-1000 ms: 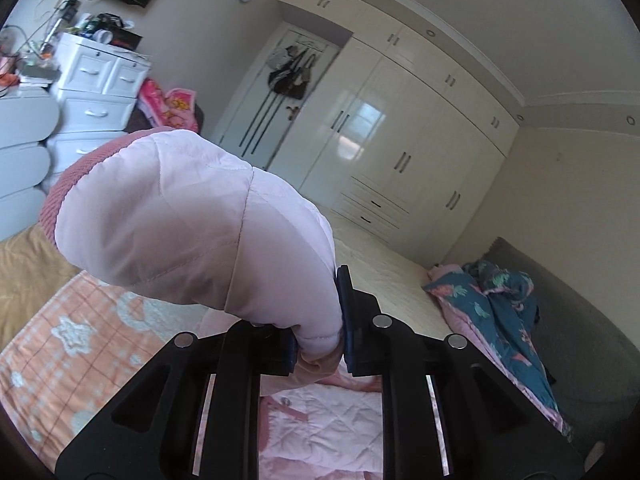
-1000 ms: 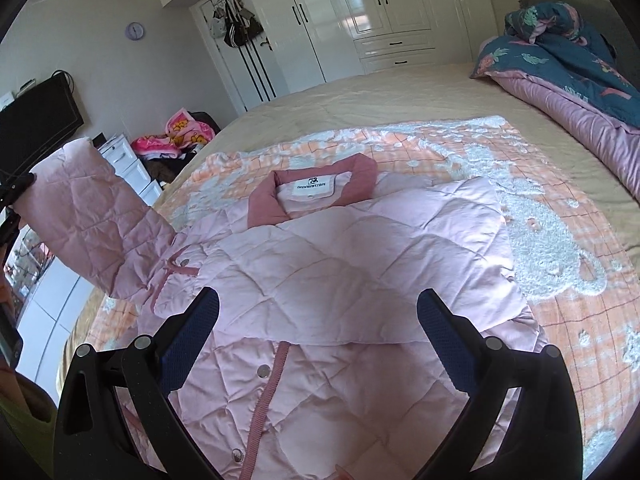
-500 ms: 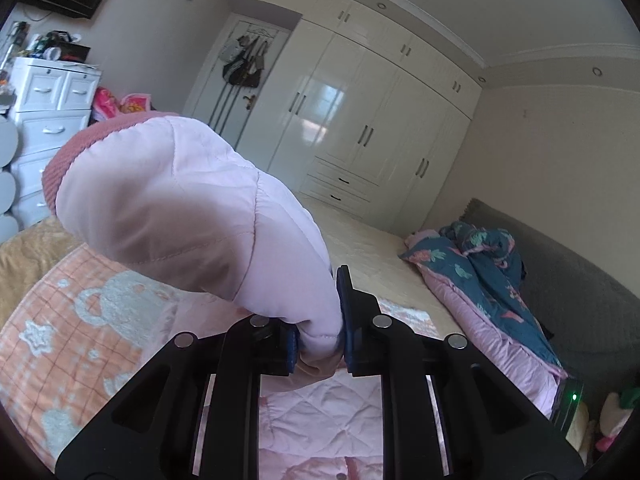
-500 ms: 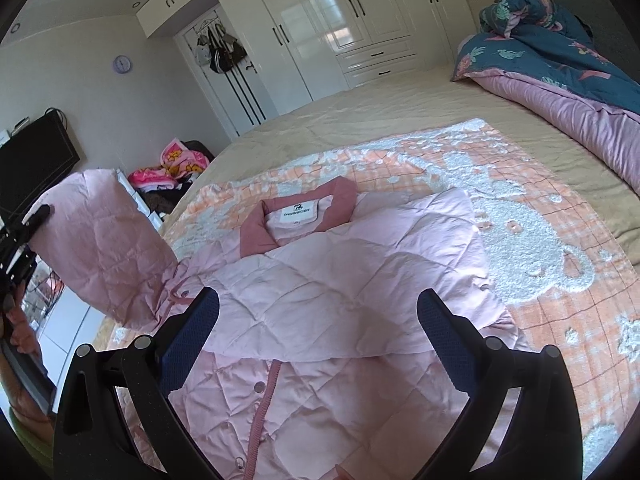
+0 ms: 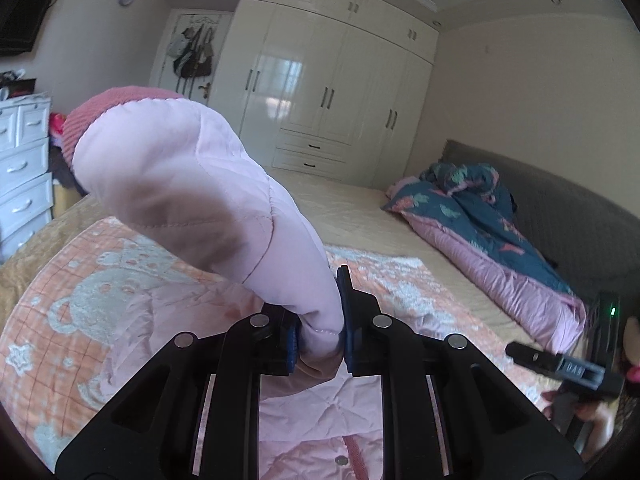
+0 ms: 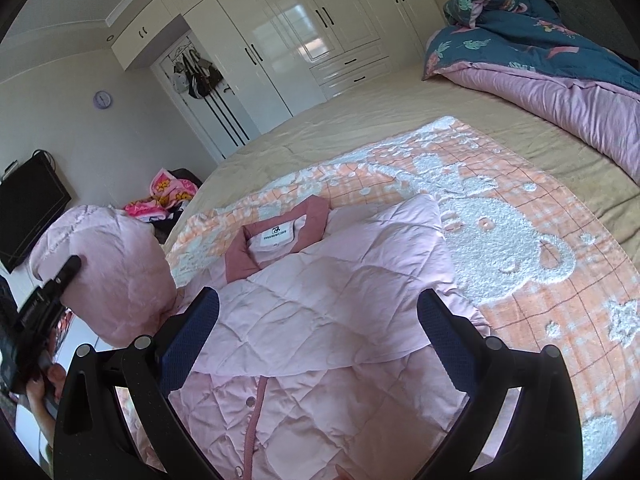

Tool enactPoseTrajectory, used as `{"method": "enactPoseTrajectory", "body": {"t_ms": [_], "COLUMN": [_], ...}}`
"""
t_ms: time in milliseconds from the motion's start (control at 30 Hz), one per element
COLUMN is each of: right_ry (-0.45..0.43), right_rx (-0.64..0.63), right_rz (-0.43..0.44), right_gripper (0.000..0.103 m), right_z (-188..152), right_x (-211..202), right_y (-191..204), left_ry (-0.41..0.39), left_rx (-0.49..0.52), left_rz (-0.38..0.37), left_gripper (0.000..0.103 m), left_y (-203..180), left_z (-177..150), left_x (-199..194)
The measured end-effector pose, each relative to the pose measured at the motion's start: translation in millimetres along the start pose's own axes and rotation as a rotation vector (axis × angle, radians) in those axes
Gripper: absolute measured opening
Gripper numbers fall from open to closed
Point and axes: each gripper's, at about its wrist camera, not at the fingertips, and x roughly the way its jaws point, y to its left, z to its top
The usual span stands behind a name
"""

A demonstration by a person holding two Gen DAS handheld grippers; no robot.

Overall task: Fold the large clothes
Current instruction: 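Carry the sleeve over the jacket front and lower it with the left tool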

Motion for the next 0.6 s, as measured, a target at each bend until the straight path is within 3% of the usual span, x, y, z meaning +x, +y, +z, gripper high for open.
{"method": "enactPoseTrajectory", "body": {"t_ms": [600], "right_ry": [-0.034], "right_rx": [0.078], "right_rz": [-0.011], "right_gripper": [0.099], "right_z": [10.2], "right_x": [-14.6], "right_y": [-28.8], "left_ry": [0.274], "left_rx": [0.198], "left_rz": [-0.038], "left_gripper": [0.009], "left_y": [-51.1], "left_z": [-88.5], "left_x": [72.9]}}
